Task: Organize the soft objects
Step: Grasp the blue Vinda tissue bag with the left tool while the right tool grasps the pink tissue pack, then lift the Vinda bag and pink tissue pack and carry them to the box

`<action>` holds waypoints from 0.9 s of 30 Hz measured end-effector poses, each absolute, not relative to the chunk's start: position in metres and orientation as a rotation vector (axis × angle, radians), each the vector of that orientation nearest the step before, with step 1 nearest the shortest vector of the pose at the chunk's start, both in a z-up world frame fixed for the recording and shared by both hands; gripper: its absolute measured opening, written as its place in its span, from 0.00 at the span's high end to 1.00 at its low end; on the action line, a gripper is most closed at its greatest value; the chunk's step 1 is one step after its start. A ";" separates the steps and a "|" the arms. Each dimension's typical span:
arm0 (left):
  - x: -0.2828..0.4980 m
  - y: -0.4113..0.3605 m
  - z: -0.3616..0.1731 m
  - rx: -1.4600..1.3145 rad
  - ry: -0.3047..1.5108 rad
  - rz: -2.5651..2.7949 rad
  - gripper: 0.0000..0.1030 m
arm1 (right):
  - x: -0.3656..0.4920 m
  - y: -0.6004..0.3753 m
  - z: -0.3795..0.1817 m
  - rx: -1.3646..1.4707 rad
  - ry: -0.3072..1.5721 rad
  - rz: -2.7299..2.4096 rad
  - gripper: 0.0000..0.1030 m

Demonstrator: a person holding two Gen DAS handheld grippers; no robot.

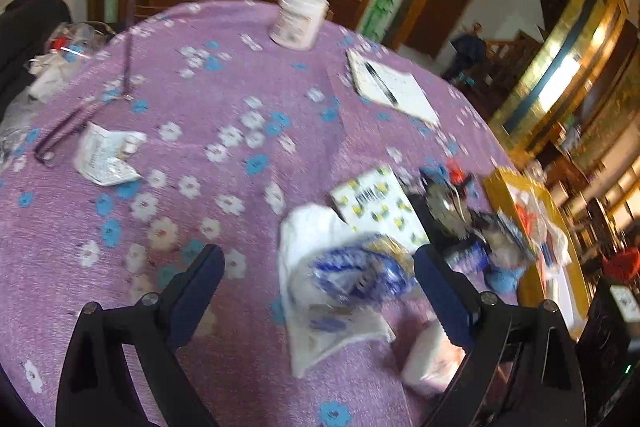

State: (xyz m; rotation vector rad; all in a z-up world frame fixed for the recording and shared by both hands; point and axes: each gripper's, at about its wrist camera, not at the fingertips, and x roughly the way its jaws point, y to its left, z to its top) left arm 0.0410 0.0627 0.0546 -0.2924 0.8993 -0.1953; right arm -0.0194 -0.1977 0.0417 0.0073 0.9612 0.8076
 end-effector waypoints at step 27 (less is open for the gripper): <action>0.036 0.015 0.040 -0.022 0.874 -0.169 0.39 | -0.015 -0.223 0.027 0.092 0.994 0.767 0.41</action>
